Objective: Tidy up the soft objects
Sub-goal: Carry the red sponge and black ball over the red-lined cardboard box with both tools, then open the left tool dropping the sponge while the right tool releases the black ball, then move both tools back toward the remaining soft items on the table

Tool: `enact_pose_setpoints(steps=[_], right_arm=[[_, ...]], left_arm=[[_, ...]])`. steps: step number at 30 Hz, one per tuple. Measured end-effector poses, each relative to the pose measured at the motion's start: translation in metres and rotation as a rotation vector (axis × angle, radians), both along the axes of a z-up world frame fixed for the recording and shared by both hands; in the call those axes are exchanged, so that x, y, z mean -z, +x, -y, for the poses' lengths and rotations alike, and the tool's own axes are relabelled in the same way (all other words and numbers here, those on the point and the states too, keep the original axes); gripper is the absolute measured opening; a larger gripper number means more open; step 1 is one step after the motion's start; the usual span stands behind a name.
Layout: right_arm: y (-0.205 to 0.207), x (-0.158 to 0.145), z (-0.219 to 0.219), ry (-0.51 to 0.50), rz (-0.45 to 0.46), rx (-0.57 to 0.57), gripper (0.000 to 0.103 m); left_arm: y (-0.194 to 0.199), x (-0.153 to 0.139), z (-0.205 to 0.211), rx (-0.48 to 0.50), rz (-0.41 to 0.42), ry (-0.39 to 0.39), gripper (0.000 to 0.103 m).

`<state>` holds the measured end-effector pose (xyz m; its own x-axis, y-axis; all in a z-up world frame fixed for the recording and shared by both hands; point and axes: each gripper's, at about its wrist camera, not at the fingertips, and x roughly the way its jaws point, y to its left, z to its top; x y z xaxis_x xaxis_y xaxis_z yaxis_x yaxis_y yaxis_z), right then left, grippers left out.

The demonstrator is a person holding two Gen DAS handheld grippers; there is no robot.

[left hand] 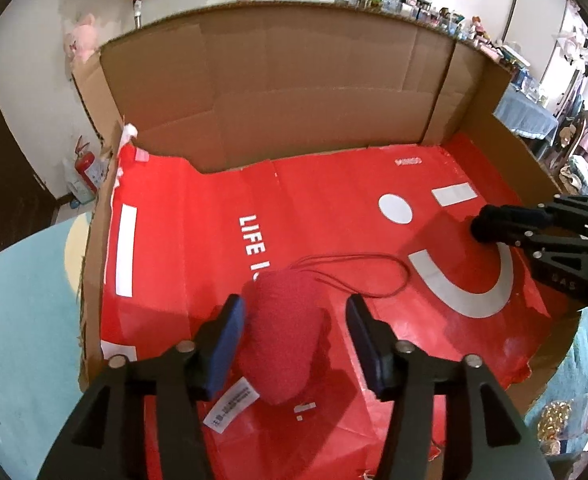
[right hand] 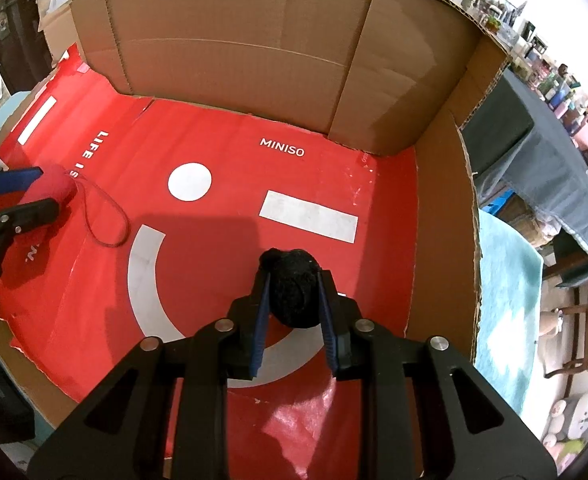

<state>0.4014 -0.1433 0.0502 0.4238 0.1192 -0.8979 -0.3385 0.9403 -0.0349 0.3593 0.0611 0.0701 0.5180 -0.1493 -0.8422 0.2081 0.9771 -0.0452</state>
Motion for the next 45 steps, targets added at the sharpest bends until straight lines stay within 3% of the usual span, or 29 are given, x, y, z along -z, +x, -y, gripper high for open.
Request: enact_pose_setpoints(steps=[7,8,9,12,19,21,25,28,33,39,45], right_arm=[[-0.002,-0.002,0.003,0.035,-0.010,-0.011,0.028],[-0.003,-0.003,0.004,0.036,-0.008,-0.012,0.032],[-0.004,-0.004,0.004,0.039,-0.004,-0.013,0.045],[-0.012,-0.016,0.000,0.061,0.024,-0.026,0.057],[-0.046,-0.061,0.008,0.092,0.127,-0.017,0.060],[-0.064,-0.085,0.013,0.104,0.183,-0.013,0.071],[-0.101,-0.125,0.020,0.163,0.268,0.002,0.073],[-0.140,-0.155,0.028,0.199,0.361,0.005,0.084],[-0.194,-0.184,0.040,0.234,0.483,0.015,0.087],[-0.264,-0.192,0.053,0.261,0.594,0.045,0.093],[-0.329,-0.178,0.053,0.259,0.701,0.077,0.099]], left_arm=[[-0.010,-0.016,0.001,0.007,0.056,-0.022,0.076],[-0.014,-0.020,0.001,0.008,0.069,-0.029,0.080],[-0.017,-0.023,0.002,0.009,0.080,-0.034,0.082],[-0.027,-0.036,0.004,0.010,0.122,-0.047,0.087],[-0.072,-0.079,0.006,-0.006,0.248,-0.089,0.100],[-0.089,-0.094,0.005,-0.011,0.298,-0.099,0.102],[-0.127,-0.120,0.007,-0.018,0.392,-0.113,0.103],[-0.158,-0.135,0.012,-0.008,0.459,-0.111,0.103],[-0.212,-0.151,0.018,-0.004,0.567,-0.129,0.103],[-0.265,-0.151,0.020,-0.029,0.670,-0.137,0.103],[-0.308,-0.137,0.027,-0.033,0.718,-0.148,0.103]])
